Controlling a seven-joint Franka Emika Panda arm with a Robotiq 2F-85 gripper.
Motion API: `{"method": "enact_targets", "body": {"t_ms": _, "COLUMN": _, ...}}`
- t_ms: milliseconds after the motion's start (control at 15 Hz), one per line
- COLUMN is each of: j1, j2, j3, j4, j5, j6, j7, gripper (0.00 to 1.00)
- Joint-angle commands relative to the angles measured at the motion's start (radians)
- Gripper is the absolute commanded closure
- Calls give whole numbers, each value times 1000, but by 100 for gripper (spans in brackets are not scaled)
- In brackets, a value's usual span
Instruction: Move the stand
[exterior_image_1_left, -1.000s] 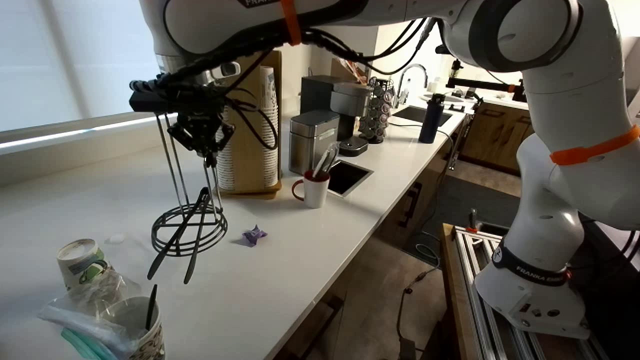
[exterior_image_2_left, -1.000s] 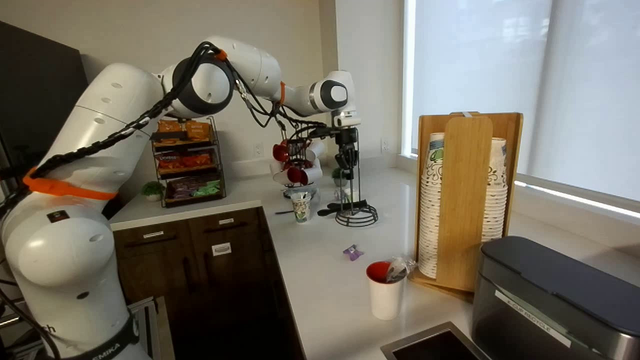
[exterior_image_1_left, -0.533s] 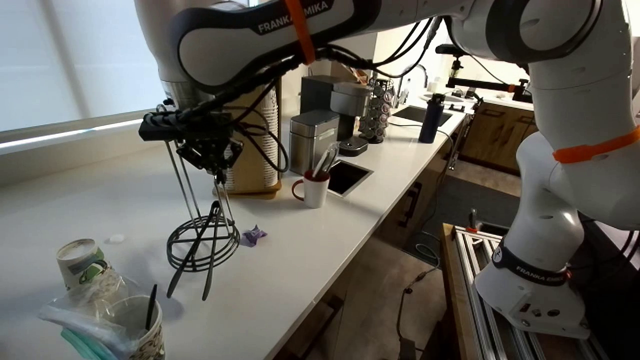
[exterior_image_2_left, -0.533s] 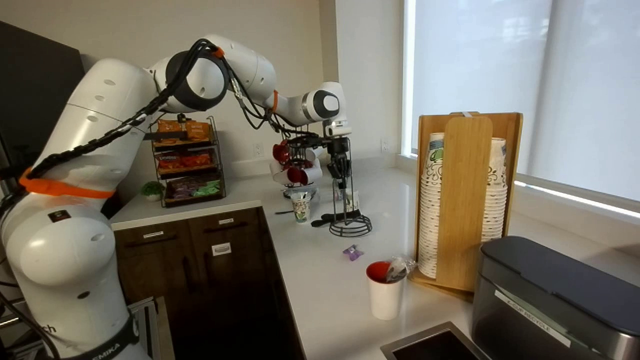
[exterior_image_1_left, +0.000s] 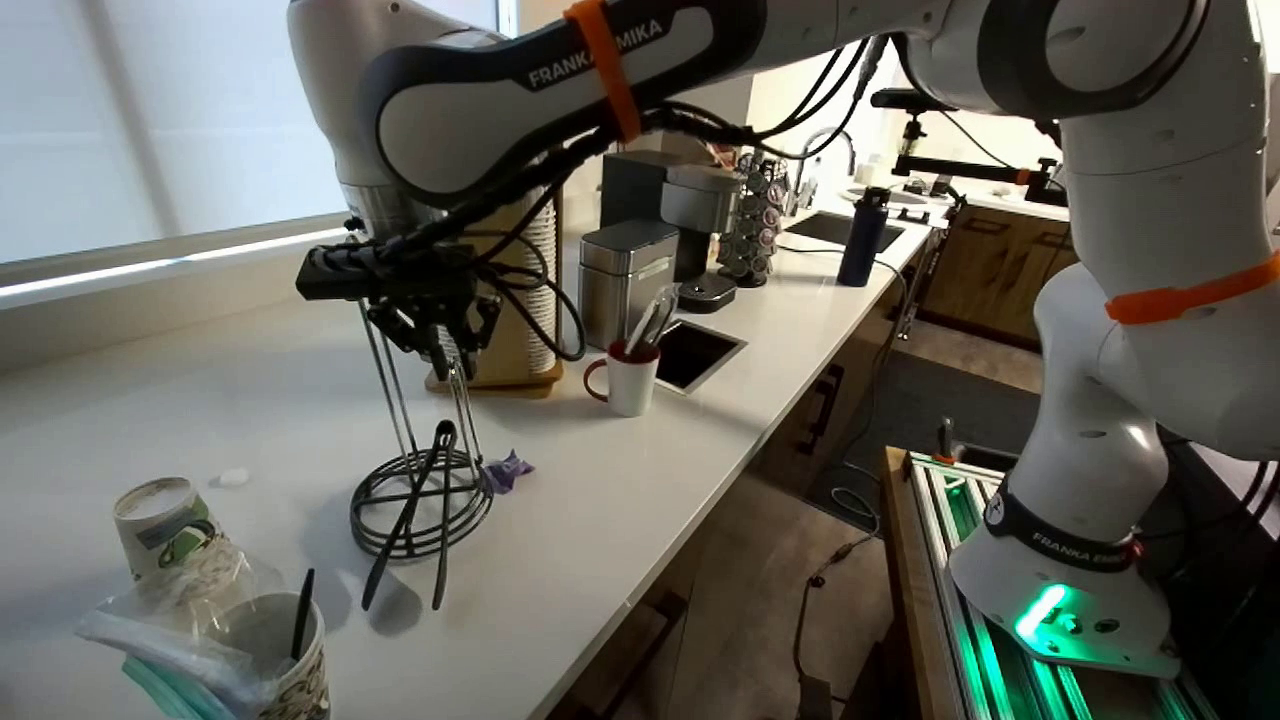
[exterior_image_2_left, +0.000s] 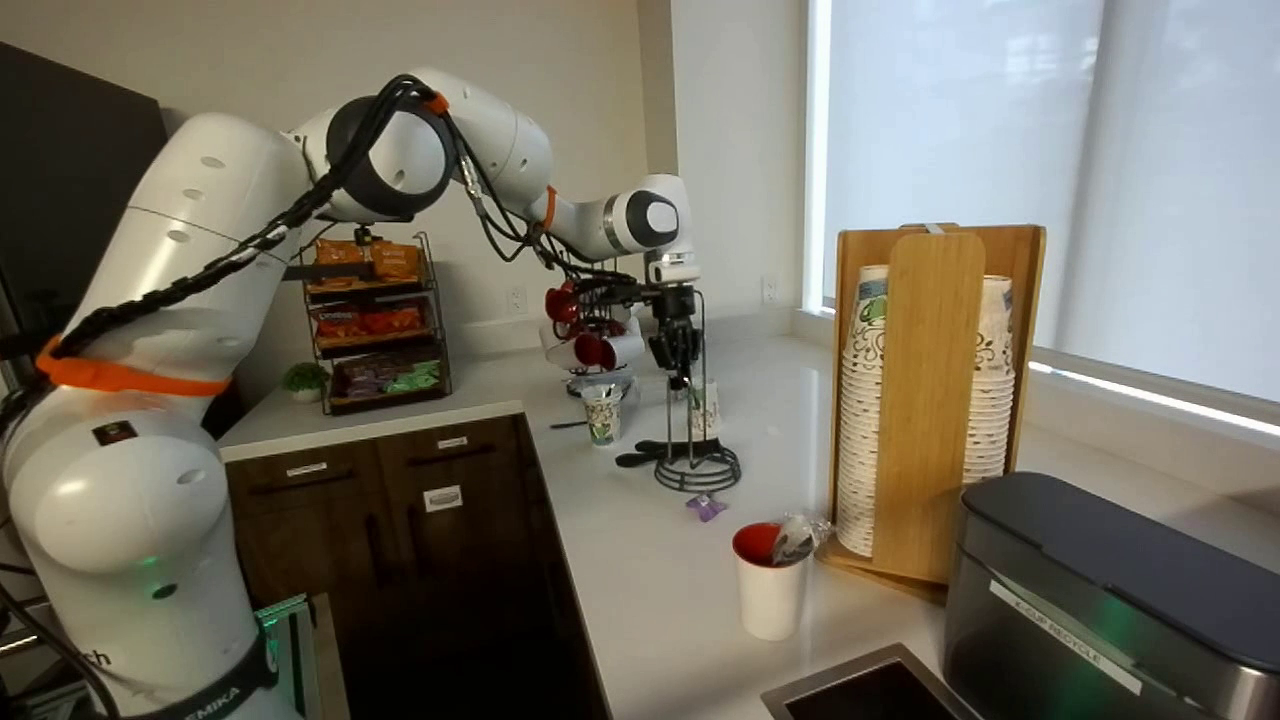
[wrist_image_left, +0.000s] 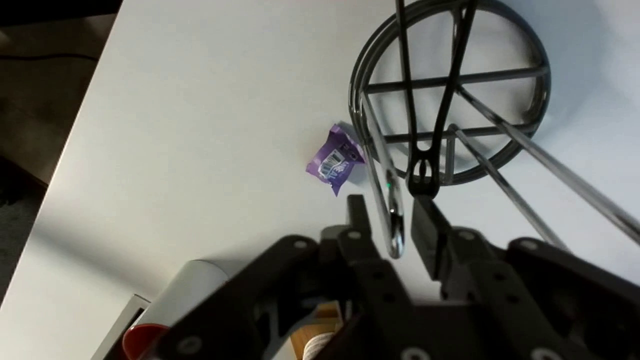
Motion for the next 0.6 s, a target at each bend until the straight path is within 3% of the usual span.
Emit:
{"method": "enact_targets", "body": {"t_ms": 0, "j1": -26, "j2": -71, "j3": -10, "j4": -30, "j5": -22, "j6": 13, "j7": 69, "gripper": 38}}
{"method": "enact_targets", "body": {"t_ms": 333, "j1": -95, "j2": -127, "j3": -8, "j4": 20, "j5": 38, "j6": 11, "j7": 119, "gripper": 1}}
{"method": "enact_targets", "body": {"t_ms": 533, "j1": -115, "j2": -144, "j3": 4, "j4": 42, "j5": 60, "j6": 22, "j7": 125, "gripper": 0}}
